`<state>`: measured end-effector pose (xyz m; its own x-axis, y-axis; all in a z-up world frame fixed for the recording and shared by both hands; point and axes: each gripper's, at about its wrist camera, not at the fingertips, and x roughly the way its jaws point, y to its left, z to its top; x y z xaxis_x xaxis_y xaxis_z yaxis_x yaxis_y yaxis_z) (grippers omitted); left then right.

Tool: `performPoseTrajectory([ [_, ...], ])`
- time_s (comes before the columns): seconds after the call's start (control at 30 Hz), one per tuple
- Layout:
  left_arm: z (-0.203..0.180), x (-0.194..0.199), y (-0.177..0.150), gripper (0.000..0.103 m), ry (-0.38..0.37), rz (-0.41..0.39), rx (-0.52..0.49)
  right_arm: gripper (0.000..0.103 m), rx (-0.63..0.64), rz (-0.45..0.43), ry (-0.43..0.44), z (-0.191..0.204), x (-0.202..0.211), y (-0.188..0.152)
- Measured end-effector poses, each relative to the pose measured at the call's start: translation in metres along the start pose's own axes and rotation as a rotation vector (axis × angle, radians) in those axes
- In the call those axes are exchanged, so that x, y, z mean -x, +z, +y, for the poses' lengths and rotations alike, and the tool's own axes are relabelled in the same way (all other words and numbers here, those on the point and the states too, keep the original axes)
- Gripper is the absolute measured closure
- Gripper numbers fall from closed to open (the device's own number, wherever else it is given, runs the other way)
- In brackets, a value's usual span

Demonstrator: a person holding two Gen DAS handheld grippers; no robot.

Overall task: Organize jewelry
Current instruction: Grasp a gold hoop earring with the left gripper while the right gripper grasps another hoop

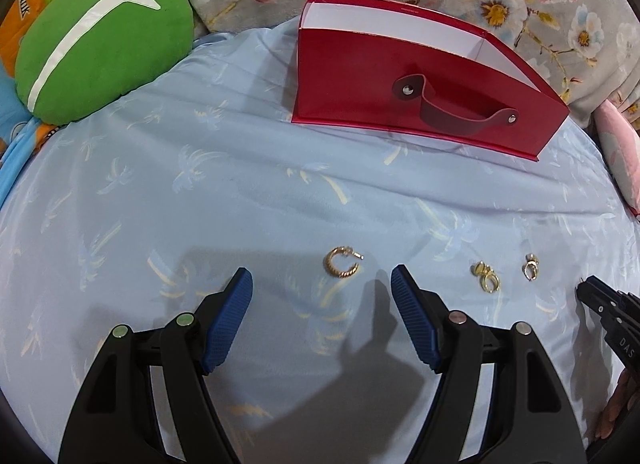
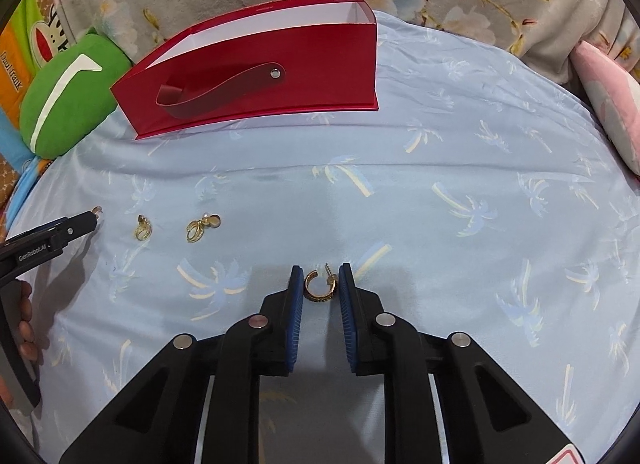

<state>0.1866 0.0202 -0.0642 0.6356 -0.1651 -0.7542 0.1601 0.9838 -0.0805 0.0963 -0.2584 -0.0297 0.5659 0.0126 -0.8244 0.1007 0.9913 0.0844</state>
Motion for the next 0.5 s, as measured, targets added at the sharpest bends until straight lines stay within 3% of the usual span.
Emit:
performPoseTrajectory([
  [0.1,-0.003,-0.003,0.003,0.035,-0.005,-0.005,-0.006,0.086,-0.001,-0.001,0.002,0.000,0.000,0.000],
  [0.5,-0.012,-0.002,0.002,0.088,-0.065,-0.009,-0.039,0.086,-0.005,-0.002,0.008,-0.001,0.000,0.000],
])
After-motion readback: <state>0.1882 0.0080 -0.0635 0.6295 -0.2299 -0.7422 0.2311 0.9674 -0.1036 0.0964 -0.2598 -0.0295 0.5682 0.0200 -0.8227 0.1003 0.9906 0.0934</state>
